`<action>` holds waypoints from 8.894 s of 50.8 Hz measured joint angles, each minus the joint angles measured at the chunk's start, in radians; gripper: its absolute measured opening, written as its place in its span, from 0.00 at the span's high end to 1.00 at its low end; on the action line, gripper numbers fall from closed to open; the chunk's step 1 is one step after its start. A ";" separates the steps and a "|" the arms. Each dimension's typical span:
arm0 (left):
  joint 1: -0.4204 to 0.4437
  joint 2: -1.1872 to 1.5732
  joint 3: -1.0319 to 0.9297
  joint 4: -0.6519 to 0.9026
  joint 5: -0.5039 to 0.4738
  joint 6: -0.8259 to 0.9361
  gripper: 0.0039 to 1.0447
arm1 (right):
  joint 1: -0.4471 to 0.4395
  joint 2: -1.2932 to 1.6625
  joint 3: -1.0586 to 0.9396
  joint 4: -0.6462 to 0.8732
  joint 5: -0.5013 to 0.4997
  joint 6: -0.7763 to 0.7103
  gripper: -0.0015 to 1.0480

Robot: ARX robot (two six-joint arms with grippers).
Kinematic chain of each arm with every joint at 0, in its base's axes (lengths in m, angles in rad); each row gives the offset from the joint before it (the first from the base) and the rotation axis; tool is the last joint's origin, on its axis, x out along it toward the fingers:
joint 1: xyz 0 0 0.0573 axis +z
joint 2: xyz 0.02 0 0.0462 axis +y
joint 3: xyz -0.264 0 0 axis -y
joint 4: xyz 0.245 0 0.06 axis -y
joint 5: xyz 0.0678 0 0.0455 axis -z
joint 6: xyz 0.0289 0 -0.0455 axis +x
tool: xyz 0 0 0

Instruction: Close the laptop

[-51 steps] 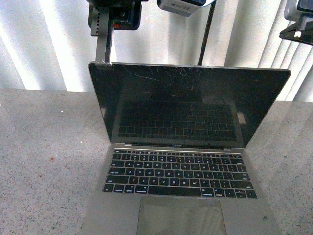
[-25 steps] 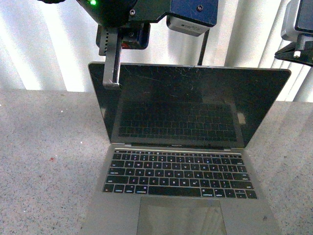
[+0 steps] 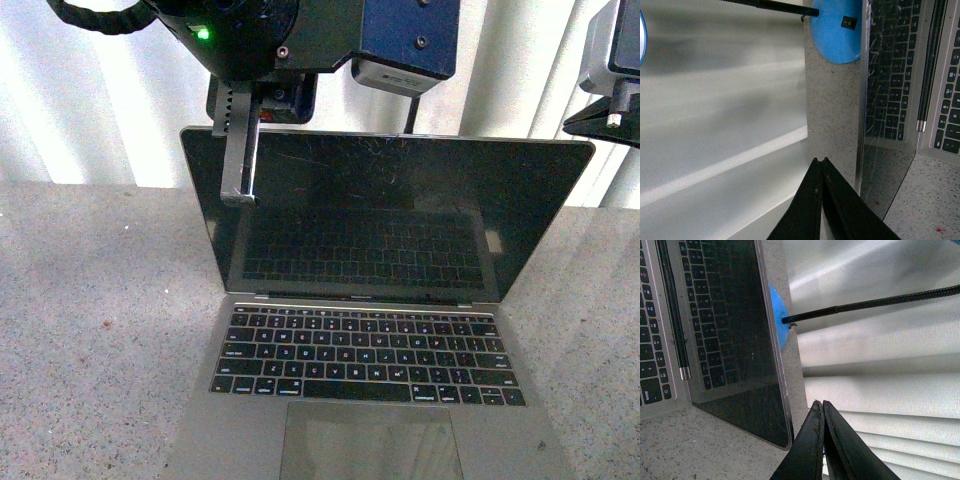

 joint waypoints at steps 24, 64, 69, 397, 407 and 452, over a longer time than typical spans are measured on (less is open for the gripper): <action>-0.017 0.008 -0.031 0.022 0.000 -0.005 0.97 | 0.000 -0.004 -0.001 -0.043 -0.006 -0.001 0.97; -0.023 -0.011 -0.109 0.028 0.021 -0.026 0.97 | 0.036 -0.028 -0.011 -0.161 -0.042 0.125 0.97; -0.029 -0.011 -0.112 0.028 0.021 -0.027 0.97 | 0.039 -0.034 -0.013 -0.169 -0.043 0.134 0.97; 0.507 -0.956 -1.062 0.703 0.231 -1.185 0.97 | -0.129 -0.834 -0.678 0.348 0.330 1.324 0.97; 0.507 -1.055 -1.150 0.697 0.235 -1.311 0.97 | -0.050 -0.932 -0.771 0.326 0.433 1.341 0.97; 0.507 -1.415 -1.268 0.496 0.234 -1.336 0.97 | -0.015 -1.287 -0.917 0.138 0.439 1.346 0.97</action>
